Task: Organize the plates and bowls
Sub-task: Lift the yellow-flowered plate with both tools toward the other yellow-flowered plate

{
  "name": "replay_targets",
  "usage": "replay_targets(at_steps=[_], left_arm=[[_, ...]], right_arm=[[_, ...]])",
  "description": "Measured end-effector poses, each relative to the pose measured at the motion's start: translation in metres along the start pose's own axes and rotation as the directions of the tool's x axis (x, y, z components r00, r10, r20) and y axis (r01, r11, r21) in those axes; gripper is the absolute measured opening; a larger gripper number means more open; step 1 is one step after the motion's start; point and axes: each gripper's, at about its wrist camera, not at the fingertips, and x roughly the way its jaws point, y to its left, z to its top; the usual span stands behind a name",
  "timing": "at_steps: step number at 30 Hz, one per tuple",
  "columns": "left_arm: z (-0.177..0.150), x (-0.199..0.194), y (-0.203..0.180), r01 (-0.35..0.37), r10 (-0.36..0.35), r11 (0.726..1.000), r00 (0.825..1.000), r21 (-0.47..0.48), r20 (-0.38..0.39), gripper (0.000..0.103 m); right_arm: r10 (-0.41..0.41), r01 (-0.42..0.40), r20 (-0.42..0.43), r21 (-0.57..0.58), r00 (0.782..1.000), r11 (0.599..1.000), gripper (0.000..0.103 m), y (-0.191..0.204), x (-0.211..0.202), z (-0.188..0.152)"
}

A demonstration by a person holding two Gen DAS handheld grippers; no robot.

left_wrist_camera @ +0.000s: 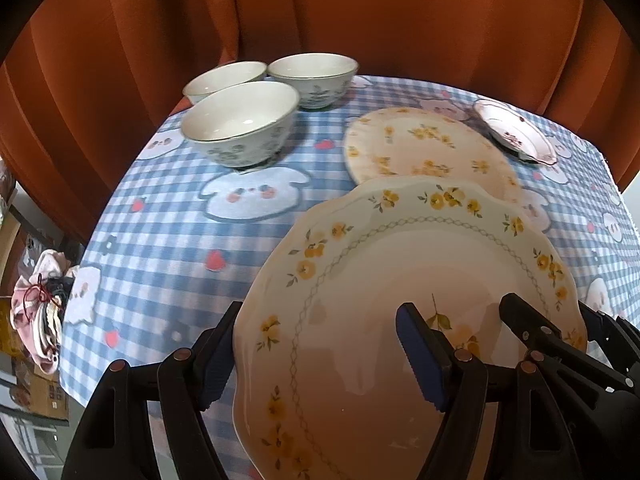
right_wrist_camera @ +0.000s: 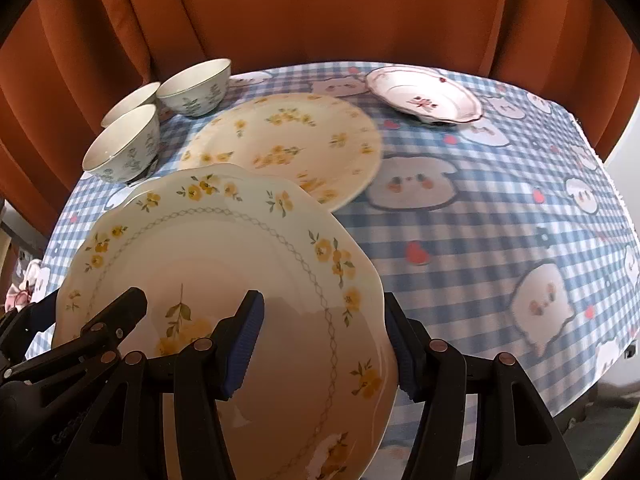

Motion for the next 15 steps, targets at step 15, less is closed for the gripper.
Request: replay_targets(at_steps=[15], left_arm=[[0.005, 0.031, 0.073, 0.016, -0.015, 1.000, 0.998, 0.012, -0.063, 0.076]], right_arm=[[-0.015, 0.015, -0.048, 0.012, 0.999, 1.000, 0.063, 0.080, 0.032, 0.000]])
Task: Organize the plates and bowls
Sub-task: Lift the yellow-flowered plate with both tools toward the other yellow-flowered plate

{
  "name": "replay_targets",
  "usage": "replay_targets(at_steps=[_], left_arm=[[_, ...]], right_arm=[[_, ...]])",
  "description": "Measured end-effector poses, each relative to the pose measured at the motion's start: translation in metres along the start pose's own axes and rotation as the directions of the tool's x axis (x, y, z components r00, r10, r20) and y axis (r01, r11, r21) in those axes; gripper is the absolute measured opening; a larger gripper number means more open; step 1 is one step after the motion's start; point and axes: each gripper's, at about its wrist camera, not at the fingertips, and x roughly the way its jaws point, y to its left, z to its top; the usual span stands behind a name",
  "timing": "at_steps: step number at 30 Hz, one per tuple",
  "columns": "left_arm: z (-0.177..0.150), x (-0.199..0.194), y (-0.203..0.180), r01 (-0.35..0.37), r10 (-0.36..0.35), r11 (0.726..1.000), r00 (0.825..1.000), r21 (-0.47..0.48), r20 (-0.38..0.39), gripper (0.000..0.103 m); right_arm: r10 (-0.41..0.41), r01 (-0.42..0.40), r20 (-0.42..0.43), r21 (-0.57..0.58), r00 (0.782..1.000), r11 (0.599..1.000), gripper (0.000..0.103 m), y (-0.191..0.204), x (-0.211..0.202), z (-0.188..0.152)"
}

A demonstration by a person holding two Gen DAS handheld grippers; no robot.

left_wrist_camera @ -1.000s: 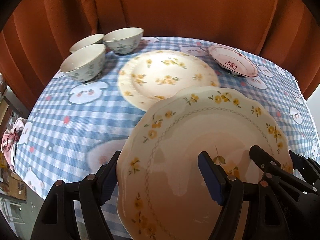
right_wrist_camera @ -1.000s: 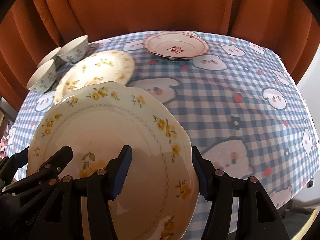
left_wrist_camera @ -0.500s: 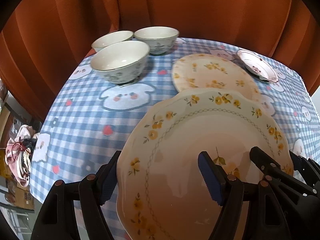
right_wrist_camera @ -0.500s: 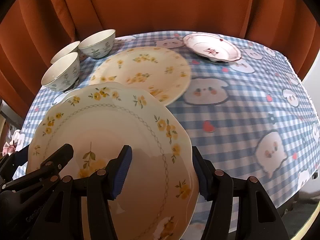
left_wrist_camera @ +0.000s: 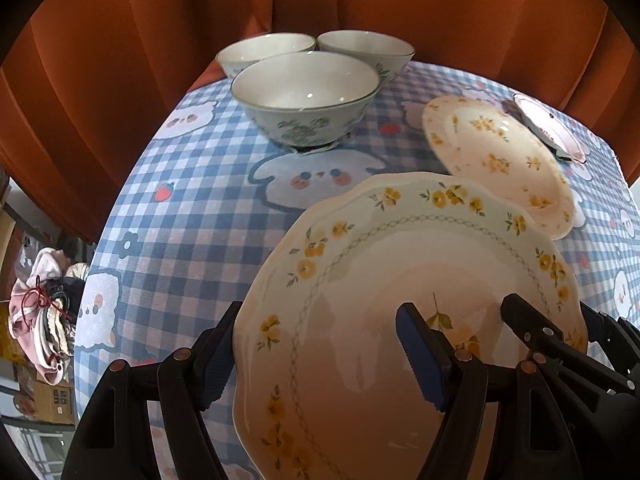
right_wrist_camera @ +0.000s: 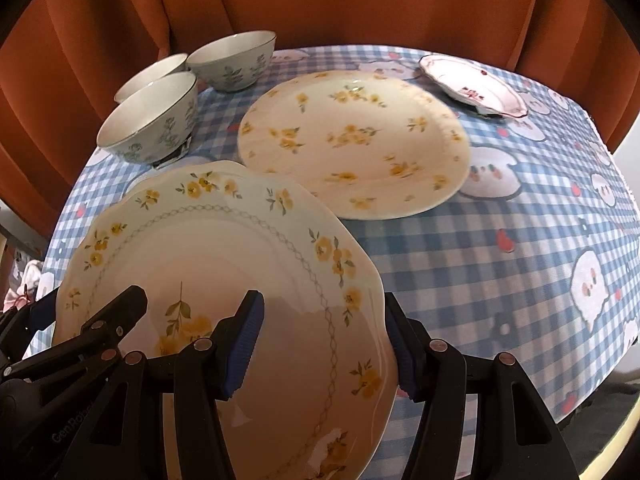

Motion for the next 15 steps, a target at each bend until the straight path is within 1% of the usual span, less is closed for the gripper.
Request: replay_targets(at_steps=[9, 11, 15], left_arm=[[0.000, 0.024, 0.018, 0.016, -0.016, 1.000, 0.997, -0.006, -0.074, 0.076], [0.000, 0.024, 0.018, 0.011, -0.011, 1.000, 0.998, 0.000, -0.060, 0.076], [-0.001, 0.025, 0.015, -0.011, 0.012, 1.000, 0.998, 0.015, -0.055, 0.076]], right_arm=[[-0.008, 0.008, -0.050, 0.001, 0.999, 1.000, 0.063, 0.021, 0.020, 0.001], [-0.014, 0.014, -0.067, 0.000, 0.998, 1.000, 0.063, 0.023, 0.024, 0.001], [-0.019, 0.019, -0.067, -0.007, 0.998, 1.000, 0.063, 0.024, 0.026, 0.002]])
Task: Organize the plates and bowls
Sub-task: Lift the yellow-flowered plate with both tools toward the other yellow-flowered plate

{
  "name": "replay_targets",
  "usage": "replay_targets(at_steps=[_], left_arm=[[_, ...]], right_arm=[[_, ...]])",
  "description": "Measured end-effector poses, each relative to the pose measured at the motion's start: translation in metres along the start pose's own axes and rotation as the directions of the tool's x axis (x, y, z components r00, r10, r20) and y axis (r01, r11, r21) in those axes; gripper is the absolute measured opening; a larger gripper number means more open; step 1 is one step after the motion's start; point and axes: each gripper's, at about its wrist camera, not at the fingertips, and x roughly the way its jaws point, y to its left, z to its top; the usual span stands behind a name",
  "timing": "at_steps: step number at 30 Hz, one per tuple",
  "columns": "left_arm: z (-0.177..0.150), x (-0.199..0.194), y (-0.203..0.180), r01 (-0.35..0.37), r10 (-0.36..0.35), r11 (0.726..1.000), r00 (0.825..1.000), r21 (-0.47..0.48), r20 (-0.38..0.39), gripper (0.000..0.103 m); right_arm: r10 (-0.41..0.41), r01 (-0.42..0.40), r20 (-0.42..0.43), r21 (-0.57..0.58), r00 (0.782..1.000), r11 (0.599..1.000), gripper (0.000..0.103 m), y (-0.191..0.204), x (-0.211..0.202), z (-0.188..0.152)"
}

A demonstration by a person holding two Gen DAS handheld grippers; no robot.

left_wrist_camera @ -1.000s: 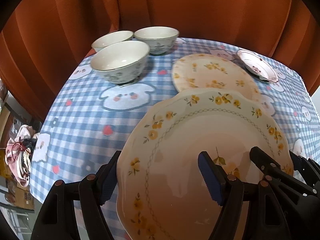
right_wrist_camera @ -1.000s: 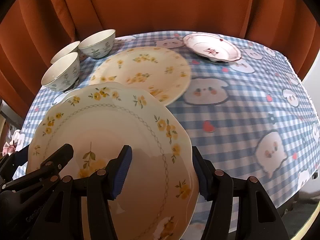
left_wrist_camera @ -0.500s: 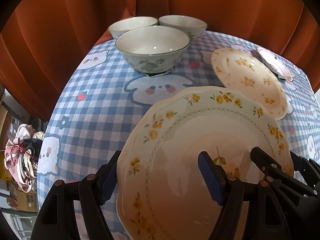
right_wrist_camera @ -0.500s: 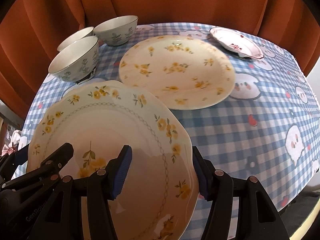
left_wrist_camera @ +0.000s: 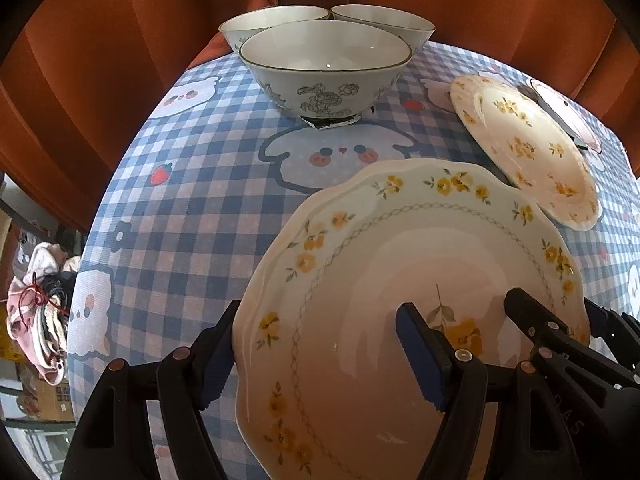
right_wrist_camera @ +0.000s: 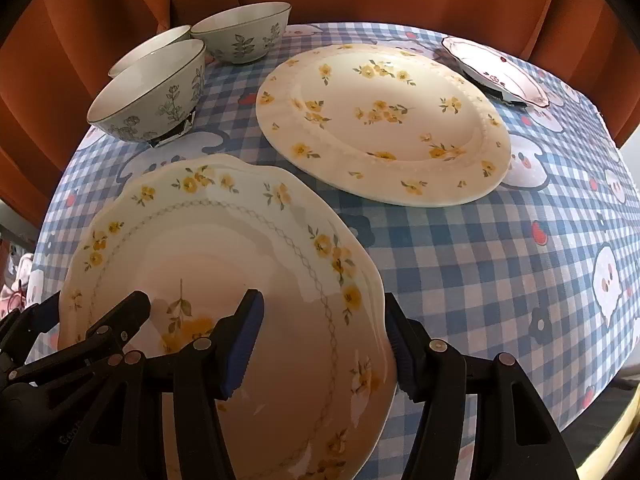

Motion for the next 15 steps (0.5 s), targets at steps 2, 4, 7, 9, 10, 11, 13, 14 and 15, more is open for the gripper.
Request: replay_targets(at_steps=[2, 4, 7, 9, 10, 11, 13, 14, 15], left_arm=[[0.001, 0.001, -0.002, -0.018, 0.018, 1.000, 1.000, 0.000, 0.002, 0.076], [0.001, 0.001, 0.000, -0.019, 0.019, 1.000, 1.000, -0.020, 0.006, 0.076], [0.001, 0.002, 0.004, -0.008, 0.008, 0.998, 1.000, -0.057, 0.002, 0.078], [-0.001, 0.001, 0.005, -0.008, 0.008, 0.998, 1.000, -0.066, -0.003, 0.080], [-0.001, 0.001, 0.006, -0.010, 0.009, 0.998, 1.000, -0.067, -0.009, 0.082], [-0.002, 0.001, 0.007, -0.014, 0.013, 0.998, 1.000, -0.067, -0.018, 0.084], [-0.003, 0.002, 0.009, -0.026, 0.023, 0.998, 0.999, -0.065, -0.043, 0.091], [-0.004, 0.002, 0.009, -0.025, 0.022, 0.998, 0.998, -0.059, -0.054, 0.091], [-0.006, 0.001, 0.007, -0.024, 0.021, 0.998, 0.998, -0.053, -0.060, 0.091]], right_arm=[[0.003, -0.003, -0.007, -0.001, 1.000, 1.000, 0.063, -0.001, 0.002, -0.001], [0.000, -0.001, -0.005, -0.011, 1.000, 1.000, 0.063, 0.000, 0.001, -0.001], [-0.005, 0.005, -0.002, -0.038, 1.000, 0.999, 0.063, 0.002, 0.001, 0.000], [-0.003, 0.002, -0.008, -0.052, 1.000, 0.999, 0.063, 0.003, 0.002, 0.002], [-0.002, 0.001, -0.014, -0.055, 1.000, 0.998, 0.063, 0.002, 0.002, 0.003], [0.000, -0.001, -0.020, -0.058, 1.000, 0.998, 0.063, 0.002, 0.002, 0.003], [0.002, -0.004, -0.029, -0.064, 1.000, 0.998, 0.063, 0.002, 0.001, 0.002], [0.003, -0.005, -0.034, -0.065, 0.999, 0.998, 0.063, 0.002, 0.001, 0.001], [0.005, -0.007, -0.038, -0.064, 0.999, 0.998, 0.064, 0.001, 0.000, 0.000]])
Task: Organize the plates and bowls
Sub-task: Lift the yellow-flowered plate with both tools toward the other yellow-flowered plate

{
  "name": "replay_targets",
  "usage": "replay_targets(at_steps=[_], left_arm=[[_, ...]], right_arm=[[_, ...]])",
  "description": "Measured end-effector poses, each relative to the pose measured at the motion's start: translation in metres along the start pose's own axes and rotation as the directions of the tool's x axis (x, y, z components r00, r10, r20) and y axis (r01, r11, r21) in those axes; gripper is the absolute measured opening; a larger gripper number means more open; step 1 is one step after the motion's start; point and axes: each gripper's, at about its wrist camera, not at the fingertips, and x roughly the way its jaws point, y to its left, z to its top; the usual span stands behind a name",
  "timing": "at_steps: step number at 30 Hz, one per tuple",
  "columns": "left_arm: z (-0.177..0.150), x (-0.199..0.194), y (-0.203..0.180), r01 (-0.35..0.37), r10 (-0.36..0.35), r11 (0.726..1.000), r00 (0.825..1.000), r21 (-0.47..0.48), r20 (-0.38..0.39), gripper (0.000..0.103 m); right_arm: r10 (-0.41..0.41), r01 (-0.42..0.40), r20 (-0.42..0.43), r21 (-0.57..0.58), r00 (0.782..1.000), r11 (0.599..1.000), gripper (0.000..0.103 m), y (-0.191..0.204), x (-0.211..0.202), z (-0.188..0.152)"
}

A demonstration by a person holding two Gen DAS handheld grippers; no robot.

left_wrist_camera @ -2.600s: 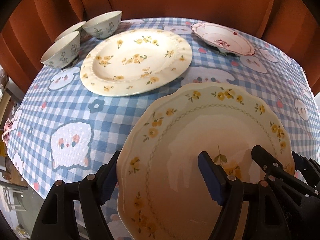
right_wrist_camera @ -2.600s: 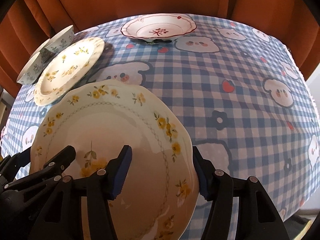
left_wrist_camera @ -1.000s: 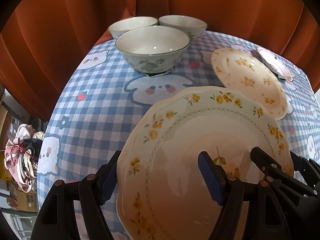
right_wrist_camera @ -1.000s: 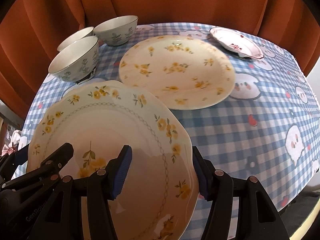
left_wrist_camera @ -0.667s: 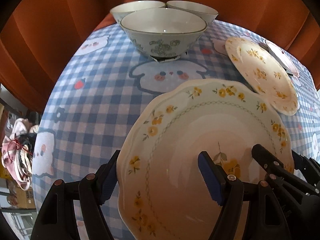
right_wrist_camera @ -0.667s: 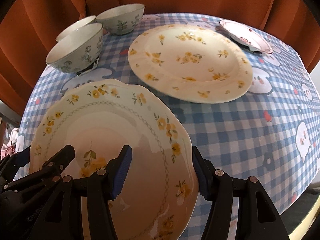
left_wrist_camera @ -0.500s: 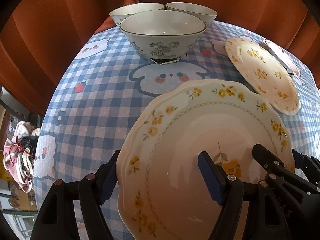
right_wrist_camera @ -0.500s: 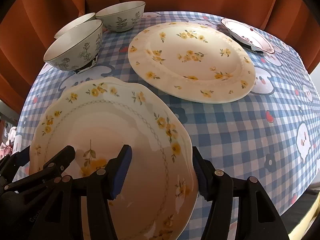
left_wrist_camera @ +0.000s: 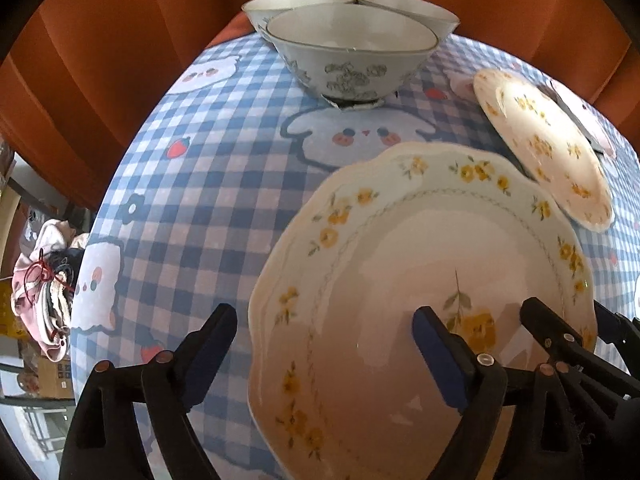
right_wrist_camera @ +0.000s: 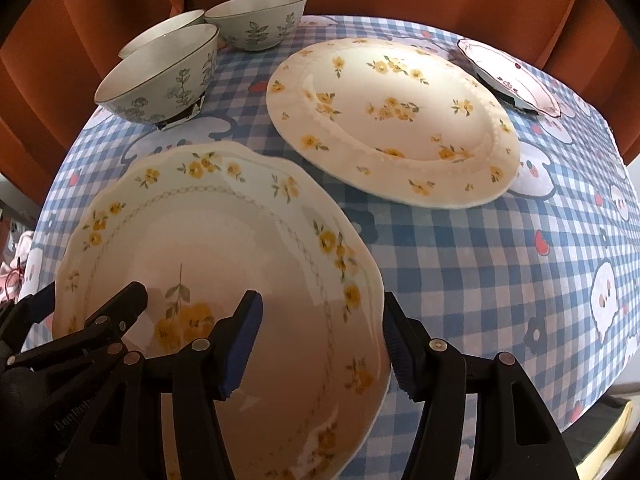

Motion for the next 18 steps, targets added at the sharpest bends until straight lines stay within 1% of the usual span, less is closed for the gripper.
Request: replay_targets(at_steps=[1, 4, 6, 9, 11, 15, 18], left_arm=[[-0.001, -0.001, -0.001, -0.004, 0.004, 1.000, 1.000, 0.005, -0.005, 0.091], [-0.006, -0.004, 0.000, -0.013, 0.013, 1.000, 1.000, 0.019, -0.020, 0.091], [-0.008, -0.011, 0.000, 0.001, -0.001, 1.000, 1.000, 0.020, -0.014, 0.091], [-0.006, -0.025, 0.000, 0.011, -0.011, 0.999, 1.000, 0.030, 0.016, 0.092], [-0.004, -0.033, -0.001, 0.017, -0.018, 0.999, 0.999, 0.037, 0.029, 0.092], [0.001, -0.048, -0.005, 0.056, -0.058, 0.998, 0.997, 0.037, 0.049, 0.093], [0.007, -0.052, -0.012, 0.072, -0.073, 0.997, 0.995, 0.025, 0.066, 0.093]], right_arm=[[0.001, -0.001, -0.004, 0.003, 1.000, 1.000, 0.064, 0.000, -0.001, -0.002], [-0.002, 0.002, -0.015, 0.018, 1.000, 1.000, 0.072, -0.001, -0.005, -0.009], [0.011, -0.011, 0.001, 0.025, 1.000, 1.000, 0.077, -0.002, -0.013, -0.011], [0.004, -0.005, 0.043, 0.029, 0.999, 1.000, 0.082, -0.003, -0.030, -0.011], [0.001, -0.003, 0.071, 0.032, 0.997, 0.999, 0.082, -0.005, -0.042, -0.010], [-0.002, -0.002, 0.100, 0.046, 0.995, 0.999, 0.082, -0.010, -0.058, -0.006], [0.007, -0.017, 0.143, 0.069, 0.990, 0.997, 0.082, -0.020, -0.070, -0.004]])
